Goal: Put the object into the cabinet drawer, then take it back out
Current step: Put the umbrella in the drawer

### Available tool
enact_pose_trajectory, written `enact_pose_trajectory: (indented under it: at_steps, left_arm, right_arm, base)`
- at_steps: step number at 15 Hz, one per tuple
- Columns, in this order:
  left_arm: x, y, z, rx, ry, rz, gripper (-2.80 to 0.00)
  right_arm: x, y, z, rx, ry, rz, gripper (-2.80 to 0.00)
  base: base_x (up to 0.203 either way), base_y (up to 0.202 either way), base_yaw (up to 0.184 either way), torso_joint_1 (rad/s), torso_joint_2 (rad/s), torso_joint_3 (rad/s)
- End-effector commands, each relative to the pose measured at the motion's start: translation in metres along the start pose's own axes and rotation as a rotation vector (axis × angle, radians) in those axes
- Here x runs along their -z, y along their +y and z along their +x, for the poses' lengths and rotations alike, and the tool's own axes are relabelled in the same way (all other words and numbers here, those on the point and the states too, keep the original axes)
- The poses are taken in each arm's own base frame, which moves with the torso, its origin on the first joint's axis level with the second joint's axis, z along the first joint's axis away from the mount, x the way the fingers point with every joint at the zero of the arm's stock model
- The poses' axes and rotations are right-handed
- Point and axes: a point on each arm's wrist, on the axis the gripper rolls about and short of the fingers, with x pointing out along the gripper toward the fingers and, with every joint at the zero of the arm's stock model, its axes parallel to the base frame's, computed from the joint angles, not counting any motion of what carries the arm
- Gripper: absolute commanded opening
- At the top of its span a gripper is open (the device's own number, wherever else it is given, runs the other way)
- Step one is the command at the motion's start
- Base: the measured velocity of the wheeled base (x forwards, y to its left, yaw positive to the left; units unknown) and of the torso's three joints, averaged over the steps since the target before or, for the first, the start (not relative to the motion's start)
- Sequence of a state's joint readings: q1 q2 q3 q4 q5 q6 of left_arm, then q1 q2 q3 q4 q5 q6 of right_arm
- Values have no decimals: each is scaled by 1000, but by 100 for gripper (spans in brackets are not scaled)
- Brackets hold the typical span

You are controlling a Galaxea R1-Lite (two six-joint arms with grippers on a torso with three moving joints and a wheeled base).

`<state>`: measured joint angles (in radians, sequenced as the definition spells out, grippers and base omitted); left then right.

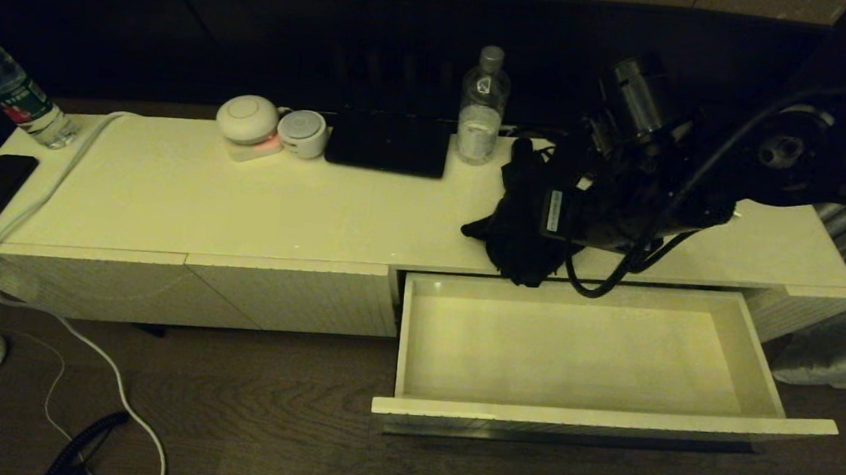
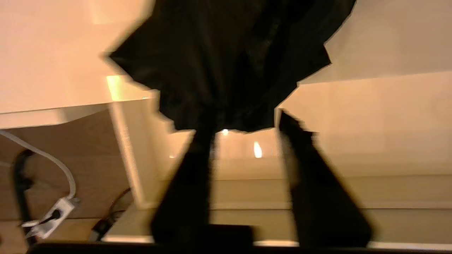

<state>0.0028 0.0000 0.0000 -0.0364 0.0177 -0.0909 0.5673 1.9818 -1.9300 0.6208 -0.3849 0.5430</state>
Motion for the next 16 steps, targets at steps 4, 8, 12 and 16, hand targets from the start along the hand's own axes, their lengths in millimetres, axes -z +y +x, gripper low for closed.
enact_pose_trajectory:
  at_steps: [4,8,12,16]
  left_arm:
    - [0,0,0,-1,-2,-1,-280]
    - [0,0,0,-1,-2,-1,-280]
    - [0,0,0,-1,-2,-1,-280]
    - [0,0,0,-1,-1,-1,-280]
  right_arm:
    - [6,2,16,29,23,-28,0]
    - [6,5,22,17,1,-69,0]
    - [5,10,43,20,-91,-128,0]
    - [2,10,60,20,-147,-140,0]
  base:
    - [0,0,0,0,0,0]
    - [0,0,0,0,0,0]
    - [0,0,0,0,0,0]
    - [0,0,0,0,0,0]
